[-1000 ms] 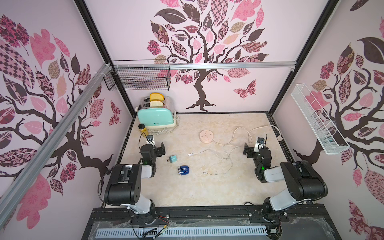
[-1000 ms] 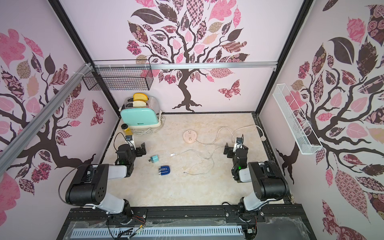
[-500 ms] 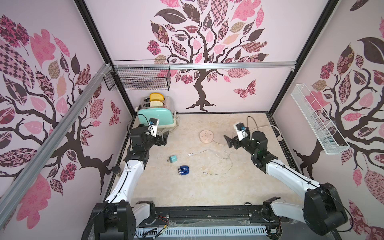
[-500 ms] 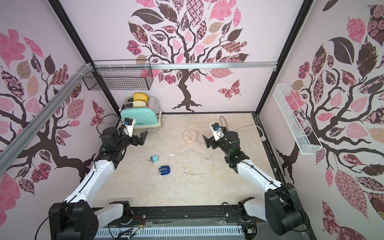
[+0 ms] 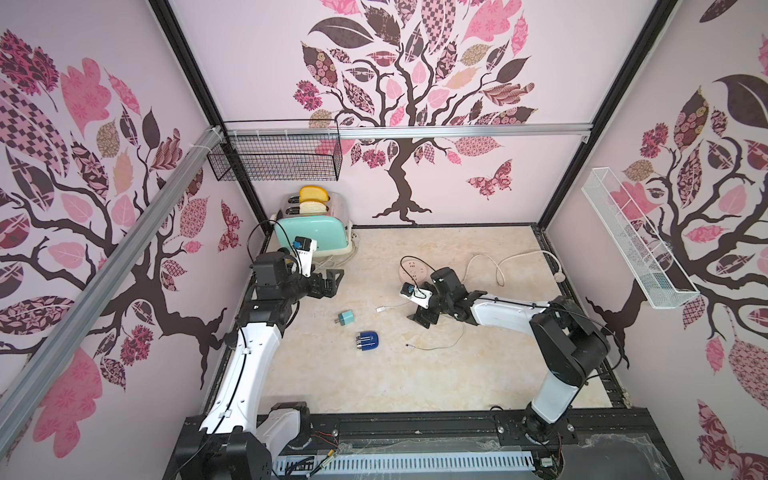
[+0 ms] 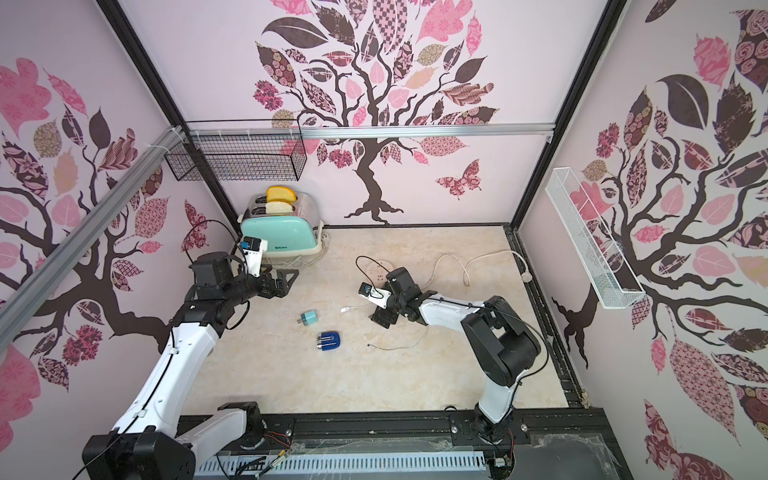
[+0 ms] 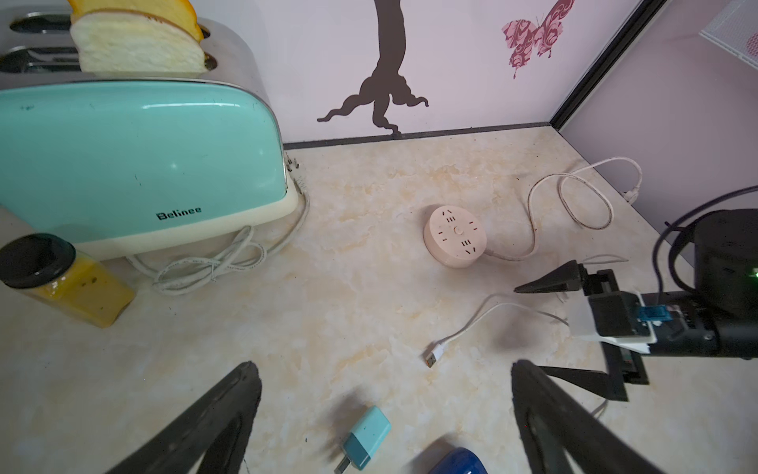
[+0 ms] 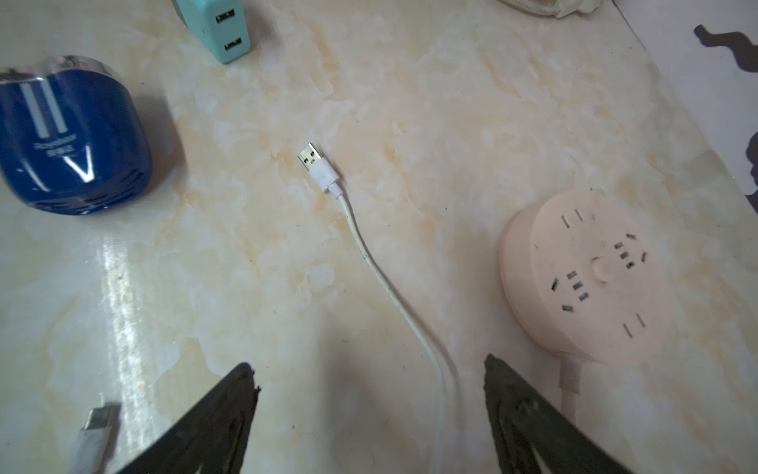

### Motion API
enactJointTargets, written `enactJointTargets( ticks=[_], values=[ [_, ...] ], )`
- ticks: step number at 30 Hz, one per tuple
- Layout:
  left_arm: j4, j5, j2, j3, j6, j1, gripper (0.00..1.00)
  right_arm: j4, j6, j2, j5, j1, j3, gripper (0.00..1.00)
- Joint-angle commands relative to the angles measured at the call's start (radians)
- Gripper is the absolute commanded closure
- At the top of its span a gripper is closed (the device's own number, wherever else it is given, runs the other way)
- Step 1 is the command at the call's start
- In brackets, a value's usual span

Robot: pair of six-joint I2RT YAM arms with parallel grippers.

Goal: Charge the electric shaver
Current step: Pick up the charging cable from the center of the board.

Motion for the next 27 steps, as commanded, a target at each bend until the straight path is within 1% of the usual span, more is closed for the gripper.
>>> enactJointTargets(
  ticks=[1,5,8,11,14,17,23,24,27],
  values=[
    [-0.052,-0.011,-0.007,-0.014,-0.047,0.003,0.02,-0.066,-0.064,0.053,0.082,0.01,0.076,0.14],
    [-0.06,-0.015,-0.015,-0.021,-0.042,0.003,0.02,-0.106,-0.115,0.114,0.147,0.015,0.13,0.14],
    [-0.063,-0.018,-0.013,-0.022,-0.031,0.003,0.02,-0.139,-0.141,0.155,0.189,0.016,0.156,0.17],
    [-0.073,-0.018,-0.004,-0.016,-0.022,0.003,0.02,-0.173,-0.161,0.18,0.206,0.016,0.176,0.26],
    [-0.087,-0.008,0.001,-0.002,-0.01,0.002,0.02,-0.16,-0.197,0.177,0.203,0.017,0.16,0.33],
    [-0.084,-0.006,0.004,-0.004,-0.01,0.003,0.02,-0.149,-0.212,0.182,0.215,0.017,0.156,0.47],
    [-0.07,0.031,0.02,-0.014,-0.022,0.0,0.02,-0.162,-0.232,0.167,0.188,0.015,0.139,0.66],
    [-0.076,0.042,0.029,-0.01,-0.022,0.002,0.02,-0.162,-0.234,0.155,0.179,0.014,0.129,0.7],
    [-0.097,0.063,0.061,0.006,-0.022,-0.003,0.02,-0.158,-0.234,0.108,0.142,0.01,0.103,0.88]
  ],
)
